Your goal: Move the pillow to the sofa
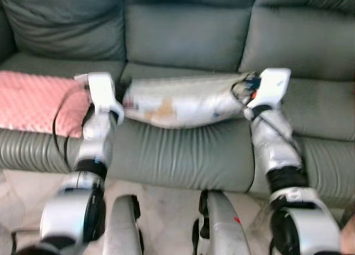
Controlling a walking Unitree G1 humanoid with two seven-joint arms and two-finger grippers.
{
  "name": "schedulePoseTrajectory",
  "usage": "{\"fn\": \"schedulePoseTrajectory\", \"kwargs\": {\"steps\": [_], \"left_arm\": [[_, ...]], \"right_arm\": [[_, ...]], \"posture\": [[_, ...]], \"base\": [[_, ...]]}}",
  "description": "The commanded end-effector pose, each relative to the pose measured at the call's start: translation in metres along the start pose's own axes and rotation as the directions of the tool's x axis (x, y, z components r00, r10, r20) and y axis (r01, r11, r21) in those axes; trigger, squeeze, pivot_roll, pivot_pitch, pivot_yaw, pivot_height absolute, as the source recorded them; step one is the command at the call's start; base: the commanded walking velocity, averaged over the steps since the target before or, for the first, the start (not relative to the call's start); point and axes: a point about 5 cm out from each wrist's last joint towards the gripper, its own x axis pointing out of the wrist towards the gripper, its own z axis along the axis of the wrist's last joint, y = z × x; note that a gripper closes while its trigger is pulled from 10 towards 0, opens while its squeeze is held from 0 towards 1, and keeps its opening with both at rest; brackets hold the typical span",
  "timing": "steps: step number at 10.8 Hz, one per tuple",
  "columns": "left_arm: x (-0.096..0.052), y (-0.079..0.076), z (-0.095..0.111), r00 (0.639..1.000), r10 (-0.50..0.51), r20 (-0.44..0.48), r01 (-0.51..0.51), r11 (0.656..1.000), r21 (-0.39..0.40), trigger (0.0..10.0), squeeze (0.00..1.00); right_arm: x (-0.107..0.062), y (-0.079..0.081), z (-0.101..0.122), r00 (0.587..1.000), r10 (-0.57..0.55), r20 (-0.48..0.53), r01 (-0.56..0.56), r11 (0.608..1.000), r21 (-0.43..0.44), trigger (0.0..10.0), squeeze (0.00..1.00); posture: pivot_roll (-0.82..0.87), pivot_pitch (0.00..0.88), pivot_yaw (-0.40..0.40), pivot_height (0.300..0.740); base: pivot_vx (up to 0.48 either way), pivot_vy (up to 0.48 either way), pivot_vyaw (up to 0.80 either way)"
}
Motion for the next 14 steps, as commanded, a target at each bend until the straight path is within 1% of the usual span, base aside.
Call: {"fn": "schedulePoseTrajectory", "kwargs": {"steps": [1, 2, 3, 4, 5, 6, 7, 8, 9, 10, 11, 12, 13, 14], "left_arm": [[0.003, -0.002, 0.001, 1.0, 0.028, 0.004, -0.027, 0.998, -0.063, 10.0, 0.0], [0.011, -0.021, 0.011, 0.999, -0.014, 0.042, 0.019, 0.994, -0.106, 10.0, 0.0], [0.017, -0.032, 0.021, 0.996, -0.043, 0.084, 0.054, 0.991, -0.123, 10.0, 0.0], [0.022, -0.038, 0.035, 0.989, -0.059, 0.138, 0.08, 0.985, -0.151, 10.0, 0.0], [0.024, -0.035, 0.045, 0.982, -0.059, 0.18, 0.09, 0.982, -0.165, 10.0, 0.0], [0.025, -0.031, 0.052, 0.978, -0.045, 0.205, 0.082, 0.981, -0.177, 10.0, 0.0], [0.025, -0.019, 0.061, 0.97, -0.021, 0.241, 0.062, 0.985, -0.164, 10.0, 0.0], [0.02, -0.003, 0.051, 0.977, 0.008, 0.212, 0.02, 0.992, -0.126, 10.0, 0.0], [0.006, 0.018, 0.018, 0.994, 0.052, 0.092, -0.045, 0.996, -0.075, 10.0, 0.0], [-0.009, 0.03, -0.016, 0.996, 0.079, -0.051, -0.081, 0.996, -0.032, 10.0, 0.0], [-0.03, 0.04, -0.053, 0.97, 0.121, -0.213, -0.12, 0.993, 0.018, 10.0, 0.0], [-0.042, 0.04, -0.073, 0.944, 0.13, -0.303, -0.113, 0.991, 0.073, 10.0, 0.0], [-0.046, 0.035, -0.081, 0.933, 0.124, -0.339, -0.109, 0.992, 0.063, 10.0, 0.0], [-0.045, 0.03, -0.083, 0.927, 0.111, -0.358, -0.092, 0.993, 0.069, 10.0, 1.0]], "right_arm": [[0.003, -0.012, 0.012, 0.997, -0.048, 0.055, 0.049, 0.999, -0.023, 10.0, 0.0], [0.003, -0.024, 0.024, 0.99, -0.081, 0.114, 0.088, 0.995, -0.055, 10.0, 0.0], [0.003, -0.03, 0.031, 0.985, -0.095, 0.143, 0.105, 0.993, -0.063, 10.0, 0.0], [0.001, -0.035, 0.035, 0.98, -0.111, 0.163, 0.125, 0.989, -0.074, 10.0, 0.0], [-0.002, -0.033, 0.036, 0.979, -0.097, 0.177, 0.115, 0.989, -0.095, 10.0, 0.0], [-0.004, -0.029, 0.036, 0.979, -0.075, 0.192, 0.099, 0.988, -0.118, 10.0, 0.0], [-0.006, -0.023, 0.036, 0.979, -0.043, 0.198, 0.069, 0.99, -0.125, 10.0, 0.0], [-0.01, -0.013, 0.02, 0.989, -0.024, 0.145, 0.037, 0.995, -0.089, 10.0, 0.0], [-0.017, 0.0, -0.008, 0.999, 0.0, 0.049, 0.001, 0.999, -0.033, 10.0, 0.0], [-0.023, 0.01, -0.032, 0.999, 0.019, -0.044, -0.018, 0.999, 0.029, 10.0, 0.0], [-0.032, 0.017, -0.057, 0.991, 0.0, -0.133, 0.008, 0.998, 0.055, 10.0, 0.0], [-0.04, 0.024, -0.071, 0.982, 0.002, -0.186, 0.01, 0.998, 0.065, 10.0, 0.0], [-0.043, 0.029, -0.077, 0.979, 0.011, -0.202, 0.006, 0.997, 0.082, 10.0, 0.28], [-0.043, 0.031, -0.077, 0.98, 0.013, -0.201, 0.008, 0.995, 0.102, 10.0, 1.0]], "posture": [[-0.05, 0.232, -0.018, 0.611], [-0.05, 0.227, -0.01, 0.611], [-0.06, 0.227, -0.002, 0.611], [-0.06, 0.23, 0.001, 0.611], [-0.06, 0.231, 0.0, 0.611], [-0.06, 0.23, -0.004, 0.611], [-0.06, 0.23, -0.004, 0.611], [-0.06, 0.227, -0.011, 0.611], [-0.05, 0.232, -0.016, 0.611], [-0.05, 0.233, -0.017, 0.611], [-0.04, 0.234, -0.022, 0.611], [-0.04, 0.235, -0.025, 0.611], [-0.04, 0.233, -0.03, 0.611], [-0.05, 0.229, -0.031, 0.611]], "base": [[0.0, 0.0, 0.0], [0.0, 0.0, 0.0], [0.0, 0.0, 0.0], [0.0, 0.0, 0.0], [0.0, 0.0, 0.0], [0.0, 0.0, 0.0], [0.0, 0.0, 0.0], [0.0, 0.0, 0.0], [0.0, 0.0, 0.0], [0.0, 0.0, 0.0], [0.0, 0.0, 0.0], [0.0, 0.0, 0.0], [0.0, 0.0, 0.0], [0.0, 0.0, 0.0]]}}
